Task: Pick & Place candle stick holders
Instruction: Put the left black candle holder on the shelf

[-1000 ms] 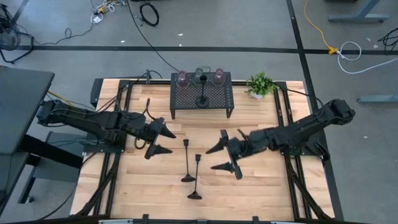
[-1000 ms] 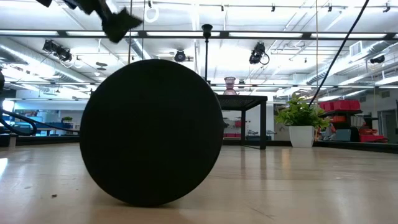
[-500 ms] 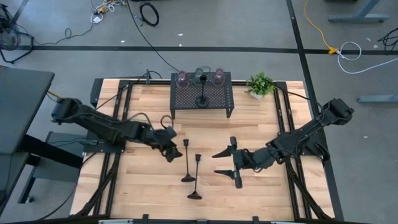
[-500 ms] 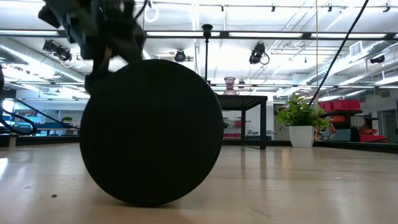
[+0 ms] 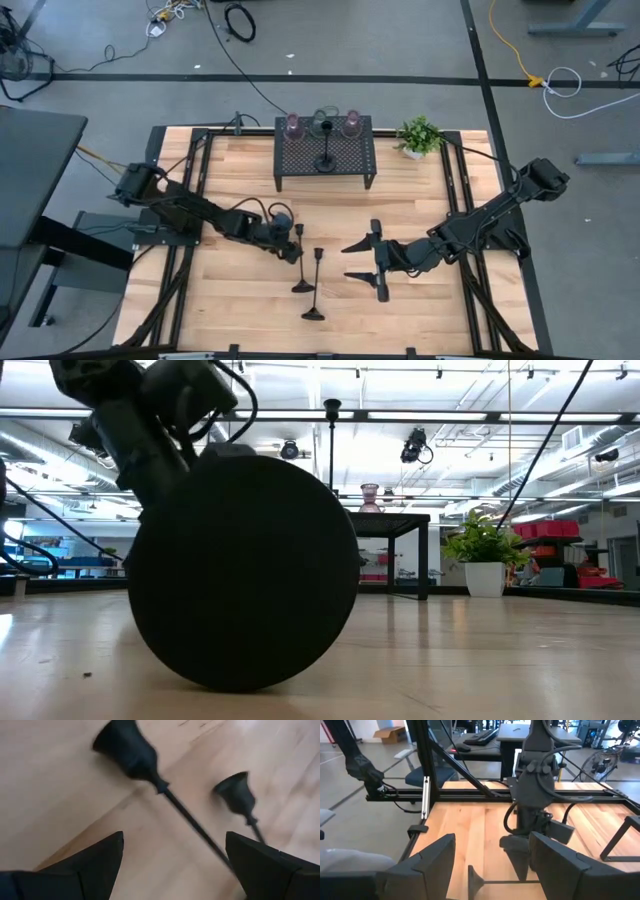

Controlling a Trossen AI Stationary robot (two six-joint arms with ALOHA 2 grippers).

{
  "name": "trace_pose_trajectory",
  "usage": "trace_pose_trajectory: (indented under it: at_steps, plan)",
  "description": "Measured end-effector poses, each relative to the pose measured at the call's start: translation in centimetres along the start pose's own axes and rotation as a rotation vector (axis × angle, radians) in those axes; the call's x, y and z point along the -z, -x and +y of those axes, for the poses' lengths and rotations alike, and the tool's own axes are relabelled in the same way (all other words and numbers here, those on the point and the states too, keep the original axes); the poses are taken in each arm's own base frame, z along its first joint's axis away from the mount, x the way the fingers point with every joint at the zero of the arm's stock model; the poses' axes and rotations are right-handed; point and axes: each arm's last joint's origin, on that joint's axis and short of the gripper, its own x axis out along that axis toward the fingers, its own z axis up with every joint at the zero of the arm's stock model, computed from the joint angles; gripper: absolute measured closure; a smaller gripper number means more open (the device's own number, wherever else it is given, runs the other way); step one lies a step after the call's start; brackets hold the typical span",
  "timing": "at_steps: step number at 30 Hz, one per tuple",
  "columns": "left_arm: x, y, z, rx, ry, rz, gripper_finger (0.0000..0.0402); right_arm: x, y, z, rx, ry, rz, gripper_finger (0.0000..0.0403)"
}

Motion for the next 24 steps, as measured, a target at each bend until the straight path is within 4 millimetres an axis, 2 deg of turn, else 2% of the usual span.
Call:
trace_pose_trajectory:
  at_steps: [7,11,24]
  plan:
    - [-0.1,-0.7,-0.3,0.034,0.023,-0.045,0.0052,0.1,0.0,0.0,0.001,0.006,0.005,0.0152]
    - [0.0,-0.8,0.0,0.007,0.039,-0.043,0.0066,0.1,0.0,0.0,0.001,0.008,0.005,0.0152]
    - [0.1,-1.6,0.4,-0.030,0.045,-0.080,0.0210,0.1,0.0,0.0,0.002,0.020,0.012,0.0152]
